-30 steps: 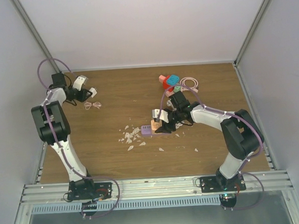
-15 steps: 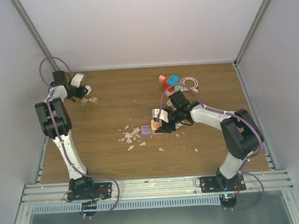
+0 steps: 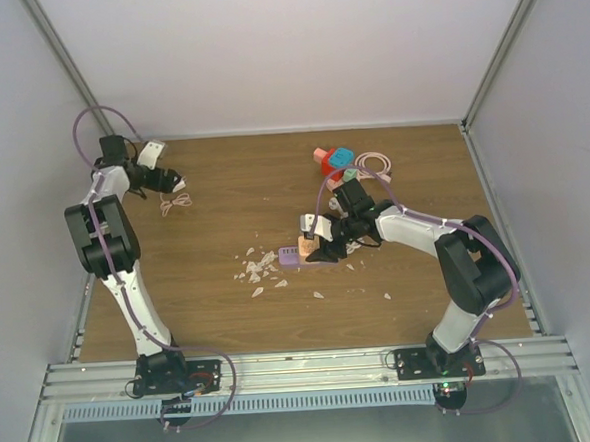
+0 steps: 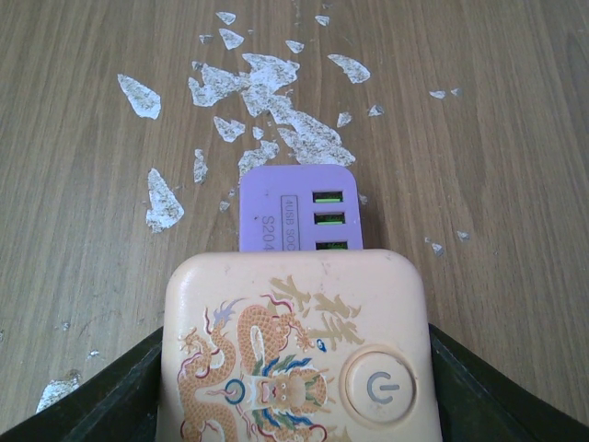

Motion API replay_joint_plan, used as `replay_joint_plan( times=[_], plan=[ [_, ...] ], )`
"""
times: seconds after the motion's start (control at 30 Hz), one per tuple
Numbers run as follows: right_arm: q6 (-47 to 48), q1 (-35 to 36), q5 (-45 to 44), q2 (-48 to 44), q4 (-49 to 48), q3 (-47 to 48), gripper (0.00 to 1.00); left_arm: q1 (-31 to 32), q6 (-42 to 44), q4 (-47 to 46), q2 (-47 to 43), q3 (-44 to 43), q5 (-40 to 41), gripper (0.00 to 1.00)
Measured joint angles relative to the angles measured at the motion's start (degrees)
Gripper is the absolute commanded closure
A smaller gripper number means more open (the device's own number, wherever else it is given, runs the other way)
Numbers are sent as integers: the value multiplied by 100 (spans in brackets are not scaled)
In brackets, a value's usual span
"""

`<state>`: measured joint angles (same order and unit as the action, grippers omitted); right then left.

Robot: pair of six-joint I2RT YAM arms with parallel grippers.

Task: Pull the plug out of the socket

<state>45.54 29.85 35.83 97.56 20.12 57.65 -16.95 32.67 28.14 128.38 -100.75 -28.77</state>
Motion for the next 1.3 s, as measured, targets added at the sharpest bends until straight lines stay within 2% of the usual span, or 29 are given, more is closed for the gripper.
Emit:
replay_joint_plan(
  times=[0.23,0.4,0.47,0.5,0.9,1.1,1.3],
  plan=[
    [-81,-9,0,-7,4,7,30,254,511,57,-1255,756,-109,1],
    [-168,-87,-205,-39,181,7,21,793,935,164,-2061,1397,-369,1],
    [-179,-127,-254,-125,214,4,3,1049,1097,313,-2291,1593,-564,1],
    [-184,-149,-254,-181,225,4,1,1180,1180,398,-2380,1670,-667,1],
    [367,-946,66,-772,199,-627,2,2868,1650,820,-3086,2726,-1567,2],
    [463,-992,212,-754,87,-885,5,3748,1611,645,-3117,3128,-1609,4],
    [459,-994,238,-560,-131,-890,7,4367,1475,284,-3101,3322,-1475,6]
  ],
)
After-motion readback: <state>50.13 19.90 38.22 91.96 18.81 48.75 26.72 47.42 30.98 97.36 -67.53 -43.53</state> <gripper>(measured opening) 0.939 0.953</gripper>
